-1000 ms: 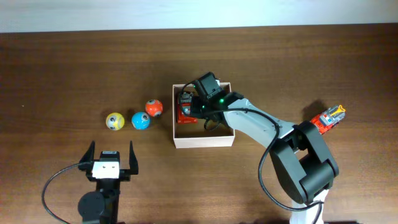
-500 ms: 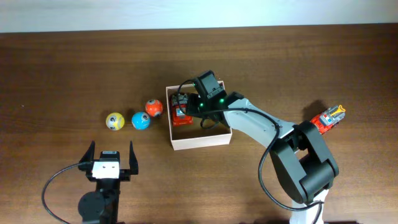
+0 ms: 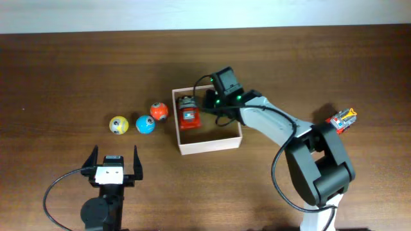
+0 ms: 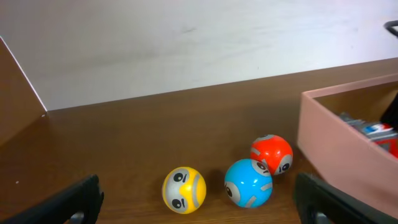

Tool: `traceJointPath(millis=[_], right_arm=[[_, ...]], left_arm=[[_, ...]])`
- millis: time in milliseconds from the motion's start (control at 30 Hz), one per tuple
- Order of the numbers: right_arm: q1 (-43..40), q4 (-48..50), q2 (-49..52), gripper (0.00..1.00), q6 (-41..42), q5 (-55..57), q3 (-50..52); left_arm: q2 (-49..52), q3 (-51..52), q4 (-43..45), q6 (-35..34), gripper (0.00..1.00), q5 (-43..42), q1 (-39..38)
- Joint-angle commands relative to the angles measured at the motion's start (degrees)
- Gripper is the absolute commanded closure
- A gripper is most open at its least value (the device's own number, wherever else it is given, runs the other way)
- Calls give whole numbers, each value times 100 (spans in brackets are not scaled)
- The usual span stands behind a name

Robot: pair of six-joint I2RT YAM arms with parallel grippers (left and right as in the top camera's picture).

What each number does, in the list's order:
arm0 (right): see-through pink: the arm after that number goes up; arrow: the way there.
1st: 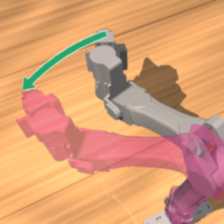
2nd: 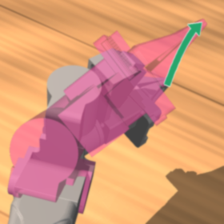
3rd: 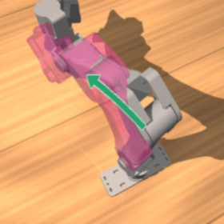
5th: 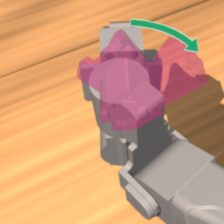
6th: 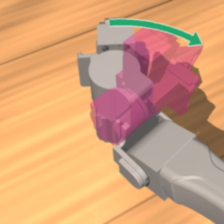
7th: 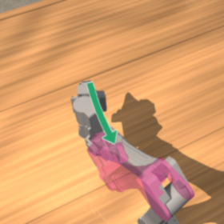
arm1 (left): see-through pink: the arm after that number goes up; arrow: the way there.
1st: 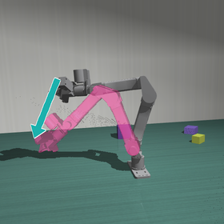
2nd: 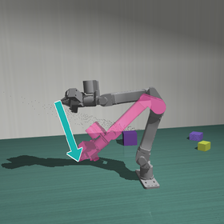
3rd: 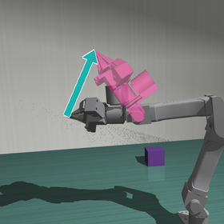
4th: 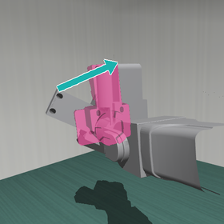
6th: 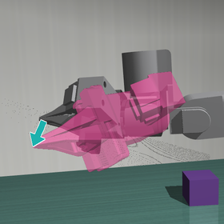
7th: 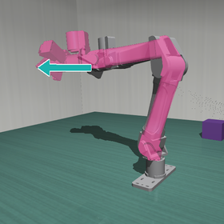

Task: Pack container
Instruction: 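Open the right gripper and adjust the truck upright in the box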

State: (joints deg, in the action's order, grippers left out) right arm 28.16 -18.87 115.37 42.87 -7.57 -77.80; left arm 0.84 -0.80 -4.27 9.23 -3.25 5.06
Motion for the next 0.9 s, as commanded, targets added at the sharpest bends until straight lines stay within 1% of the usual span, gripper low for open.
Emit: traceJointPath(millis=[0, 333, 433, 533, 867], right_arm=[[-275, -79, 26, 92, -219, 201, -98], [-372, -219, 26, 92, -339, 192, -96], [-304, -328, 26, 96, -282, 170, -96], [-229, -503, 26, 96, -195, 203, -96], [39, -1235, 15, 96, -651, 114, -96]], left_arm=[[-55, 31, -9, 72, 1, -61, -2], [-55, 31, -9, 72, 1, -61, -2], [-55, 31, -9, 72, 1, -61, -2], [-55, 31, -9, 72, 1, -61, -2], [-55, 31, -9, 72, 1, -61, -2]])
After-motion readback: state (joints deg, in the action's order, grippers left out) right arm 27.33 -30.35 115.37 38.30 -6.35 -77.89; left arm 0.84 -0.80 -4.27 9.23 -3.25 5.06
